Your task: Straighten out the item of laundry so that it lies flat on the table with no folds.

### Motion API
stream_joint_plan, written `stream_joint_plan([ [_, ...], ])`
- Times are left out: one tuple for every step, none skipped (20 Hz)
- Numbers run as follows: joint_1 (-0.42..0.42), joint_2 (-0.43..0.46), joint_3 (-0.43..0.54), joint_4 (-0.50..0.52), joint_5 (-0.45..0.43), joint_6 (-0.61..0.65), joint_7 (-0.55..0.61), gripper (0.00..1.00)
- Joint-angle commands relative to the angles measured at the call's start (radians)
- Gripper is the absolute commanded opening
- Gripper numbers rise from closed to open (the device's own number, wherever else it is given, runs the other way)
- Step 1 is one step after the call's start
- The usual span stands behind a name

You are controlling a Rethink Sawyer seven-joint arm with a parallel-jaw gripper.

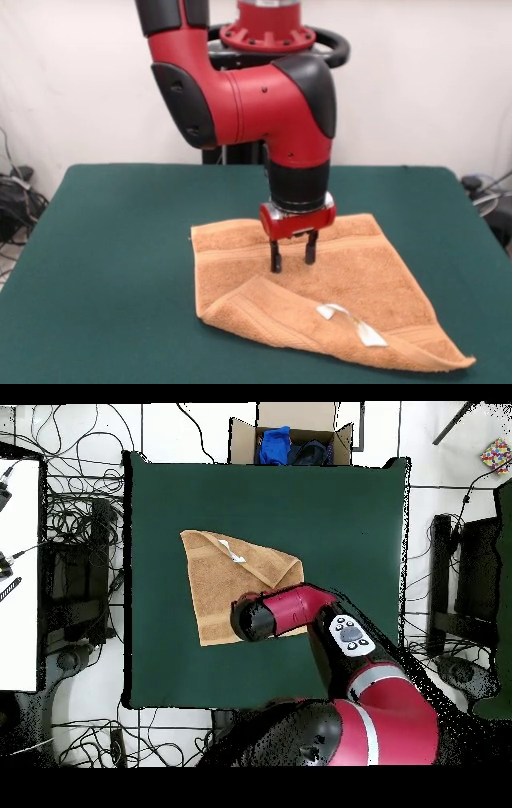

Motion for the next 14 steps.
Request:
stream_joint_plan([
  [0.023, 0.104, 0.086, -0.153, 0.02, 0.071, -0.044, 1.0],
  [0.025, 0.101, 0.085, -0.153, 0.021, 0.073, -0.042, 1.0],
  [0.028, 0.096, 0.082, -0.152, 0.02, 0.069, -0.033, 1.0],
  [0.032, 0.092, 0.077, -0.152, 0.019, 0.065, -0.026, 1.0],
  [0.036, 0.09, 0.073, -0.153, 0.02, 0.066, -0.018, 1.0],
  [0.047, 0.09, 0.063, -0.16, 0.018, 0.061, -0.004, 1.0],
  [0.059, 0.091, 0.053, -0.168, 0.015, 0.056, 0.01, 1.0],
  [0.067, 0.103, 0.05, -0.186, 0.014, 0.055, 0.016, 1.0],
  [0.075, 0.115, 0.047, -0.204, 0.013, 0.053, 0.022, 1.0],
  [0.077, 0.132, 0.053, -0.225, 0.017, 0.061, 0.016, 1.0],
  [0.083, 0.141, 0.053, -0.24, 0.019, 0.064, 0.019, 1.0],
  [0.092, 0.15, 0.05, -0.256, 0.019, 0.065, 0.026, 1.0],
  [0.097, 0.157, 0.052, -0.271, 0.021, 0.069, 0.03, 1.0],
  [0.097, 0.166, 0.057, -0.282, 0.023, 0.075, 0.028, 1.0],
])
